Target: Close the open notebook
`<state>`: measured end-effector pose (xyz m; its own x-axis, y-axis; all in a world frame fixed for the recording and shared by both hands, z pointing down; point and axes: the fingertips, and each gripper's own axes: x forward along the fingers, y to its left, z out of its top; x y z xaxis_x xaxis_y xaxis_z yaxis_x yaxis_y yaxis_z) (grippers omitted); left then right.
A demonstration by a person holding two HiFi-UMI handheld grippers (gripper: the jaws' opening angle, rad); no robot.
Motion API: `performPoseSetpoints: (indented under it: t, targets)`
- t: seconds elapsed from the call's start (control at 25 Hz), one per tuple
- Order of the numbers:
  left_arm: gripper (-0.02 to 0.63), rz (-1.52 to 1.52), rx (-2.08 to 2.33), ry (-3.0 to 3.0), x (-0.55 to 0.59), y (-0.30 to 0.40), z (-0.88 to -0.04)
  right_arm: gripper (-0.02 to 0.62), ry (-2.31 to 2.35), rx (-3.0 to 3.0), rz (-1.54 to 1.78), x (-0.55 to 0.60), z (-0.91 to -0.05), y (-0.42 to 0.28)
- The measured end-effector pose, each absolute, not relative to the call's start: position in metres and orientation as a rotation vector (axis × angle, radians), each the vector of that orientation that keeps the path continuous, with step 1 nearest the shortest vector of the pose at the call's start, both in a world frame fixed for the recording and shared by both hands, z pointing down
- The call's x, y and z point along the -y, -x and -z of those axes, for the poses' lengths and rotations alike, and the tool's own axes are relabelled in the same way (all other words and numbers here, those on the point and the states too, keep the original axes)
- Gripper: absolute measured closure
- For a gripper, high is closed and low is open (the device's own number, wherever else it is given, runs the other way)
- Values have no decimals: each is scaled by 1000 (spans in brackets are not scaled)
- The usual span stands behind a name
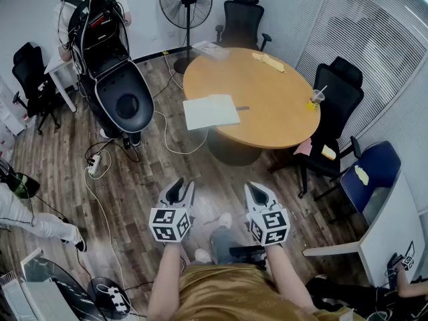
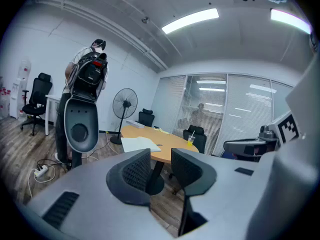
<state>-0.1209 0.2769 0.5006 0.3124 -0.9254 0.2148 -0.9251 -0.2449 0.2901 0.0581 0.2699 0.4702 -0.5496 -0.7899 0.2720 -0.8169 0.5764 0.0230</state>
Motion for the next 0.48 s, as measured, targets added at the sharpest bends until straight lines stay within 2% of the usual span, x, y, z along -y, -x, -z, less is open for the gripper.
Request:
performPoseSetpoints:
  t: [0.48]
  targets:
    - [469, 37, 1680, -2220, -270, 138, -485, 583, -1383, 2595, -134, -263, -450, -53]
